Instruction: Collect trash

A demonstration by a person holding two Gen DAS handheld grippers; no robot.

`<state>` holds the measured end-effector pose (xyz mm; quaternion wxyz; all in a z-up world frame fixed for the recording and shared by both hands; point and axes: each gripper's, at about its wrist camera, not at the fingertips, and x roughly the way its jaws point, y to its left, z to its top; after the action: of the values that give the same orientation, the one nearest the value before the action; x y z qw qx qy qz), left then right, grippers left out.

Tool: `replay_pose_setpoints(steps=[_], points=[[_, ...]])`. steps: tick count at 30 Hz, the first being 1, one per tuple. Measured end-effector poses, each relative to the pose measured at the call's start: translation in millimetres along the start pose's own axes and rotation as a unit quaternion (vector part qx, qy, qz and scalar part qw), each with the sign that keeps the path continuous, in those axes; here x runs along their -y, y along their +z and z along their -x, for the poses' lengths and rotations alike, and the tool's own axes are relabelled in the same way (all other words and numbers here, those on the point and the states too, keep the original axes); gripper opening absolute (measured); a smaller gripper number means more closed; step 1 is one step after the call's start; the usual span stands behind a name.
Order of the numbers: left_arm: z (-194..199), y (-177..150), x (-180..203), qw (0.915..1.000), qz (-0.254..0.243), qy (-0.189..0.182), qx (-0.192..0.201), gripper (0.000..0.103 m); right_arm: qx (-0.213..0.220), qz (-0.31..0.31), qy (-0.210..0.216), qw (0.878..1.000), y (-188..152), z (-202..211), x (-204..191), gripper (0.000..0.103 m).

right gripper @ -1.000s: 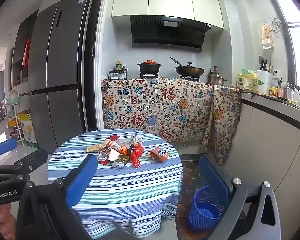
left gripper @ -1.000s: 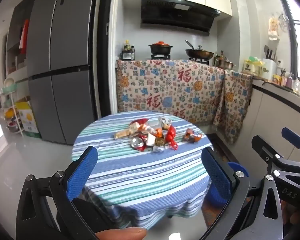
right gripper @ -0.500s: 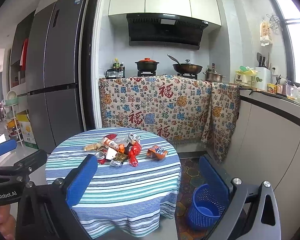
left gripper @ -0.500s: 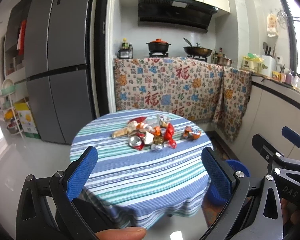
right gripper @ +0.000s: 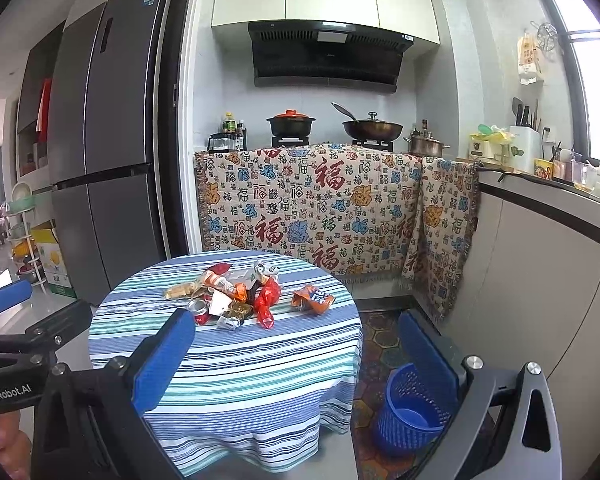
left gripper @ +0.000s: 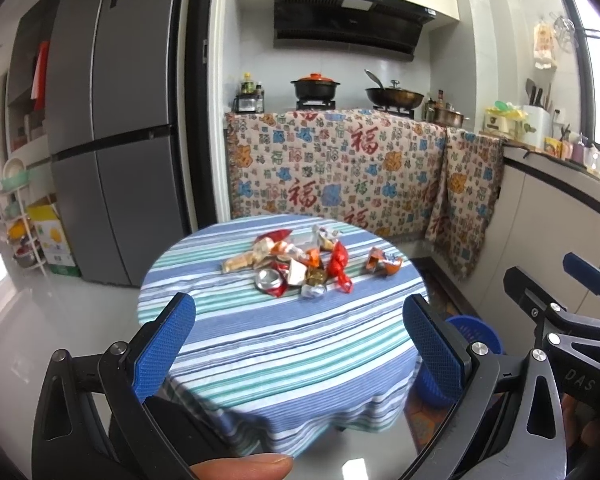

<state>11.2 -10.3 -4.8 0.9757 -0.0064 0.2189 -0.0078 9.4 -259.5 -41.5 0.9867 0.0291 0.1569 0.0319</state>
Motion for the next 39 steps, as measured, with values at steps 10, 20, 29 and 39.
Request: replay_pose_setpoints(steps=[10, 20, 29, 39], points=[[-2.5, -1.9, 2.7, 1.0000, -0.002, -0.001, -0.002, 0.103, -0.002, -0.003, -0.003, 1.000, 0.8, -2.3, 1.9, 0.103], [-3.5, -1.7, 2.9, 1.0000, -0.002, -0.002, -0.003, 0.103, -0.004, -0.005, -0.003, 1.000, 1.0, -5.8, 1.7, 0.103], [-5.3, -4.5, 7.8, 1.0000, -0.004, -0.001, -0.004, 0.103, -0.006, -0.008, -0.004, 1.000, -0.9, -7.9, 3.7, 0.103], [-7.2, -5.5, 9.6, 1.0000, -0.005, -0.001, -0.005, 0.103, -0.008, -0.009, -0.004, 1.000, -1.6, -10.3, 4.6, 0.103]])
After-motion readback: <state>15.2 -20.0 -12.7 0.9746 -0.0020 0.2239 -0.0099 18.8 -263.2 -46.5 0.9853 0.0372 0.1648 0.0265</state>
